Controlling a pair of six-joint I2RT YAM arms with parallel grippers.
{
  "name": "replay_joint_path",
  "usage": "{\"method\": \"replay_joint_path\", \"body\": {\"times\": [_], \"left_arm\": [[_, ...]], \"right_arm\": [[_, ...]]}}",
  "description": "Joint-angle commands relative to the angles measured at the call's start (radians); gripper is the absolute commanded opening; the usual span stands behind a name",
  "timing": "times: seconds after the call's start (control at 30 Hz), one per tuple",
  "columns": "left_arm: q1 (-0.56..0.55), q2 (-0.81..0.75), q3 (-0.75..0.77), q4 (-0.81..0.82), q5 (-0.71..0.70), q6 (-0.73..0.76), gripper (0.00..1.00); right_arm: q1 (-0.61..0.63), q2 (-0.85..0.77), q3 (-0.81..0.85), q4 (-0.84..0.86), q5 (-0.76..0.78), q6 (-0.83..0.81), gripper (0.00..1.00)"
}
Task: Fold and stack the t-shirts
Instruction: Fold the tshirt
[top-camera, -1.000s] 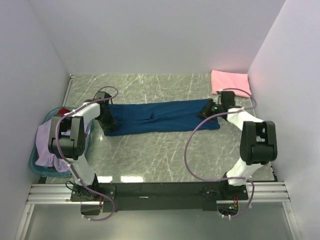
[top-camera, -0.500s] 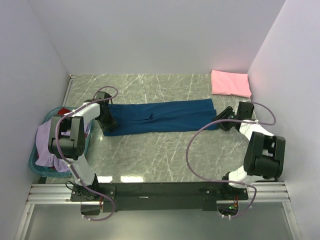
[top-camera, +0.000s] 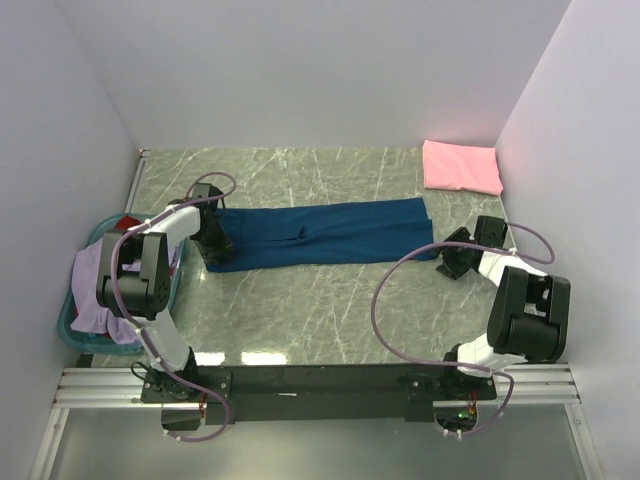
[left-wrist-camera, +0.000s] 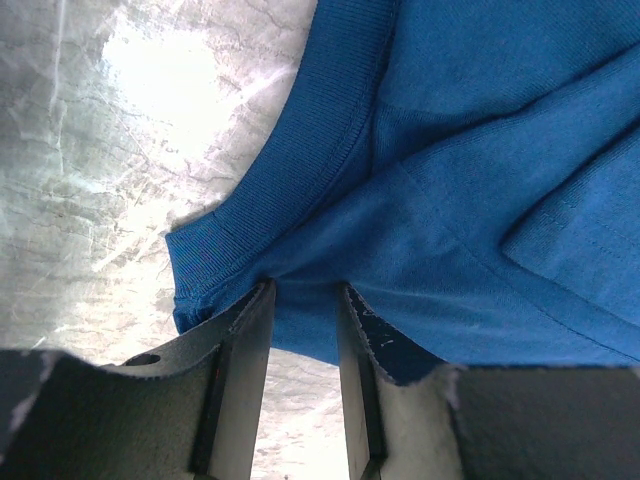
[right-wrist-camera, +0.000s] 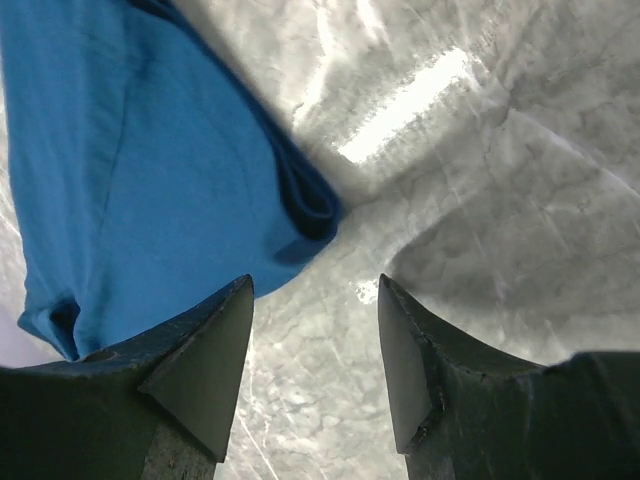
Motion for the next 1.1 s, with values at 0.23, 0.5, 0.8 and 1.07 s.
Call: {"method": "replay_joint_path", "body": {"times": [0.23, 0.5, 0.8, 1.07], "left_arm": [[0.005, 0.0, -0.02, -0.018, -0.071, 0.013, 0.38], [0.005, 0.001, -0.01, -0.044, -0.126, 0.016, 0.35], [0.009, -0.003, -0.06, -0.084, -0.123, 0.0, 0.35], [0.011, -0.062, -0.117, -0.079, -0.071, -0.023, 0.46]], "right_arm": [[-0.02, 0.099, -0.051, 0.196, -0.035, 0.078, 0.57], [-0.067, 0.082, -0.005, 0.07, 0.052, 0.015, 0.05], [-0.125, -0.01, 0.008, -0.088, 0.136, -0.057, 0.0], [-0.124, -0.067, -0.035, -0.116, 0.123, -0.079, 0.2]]}}
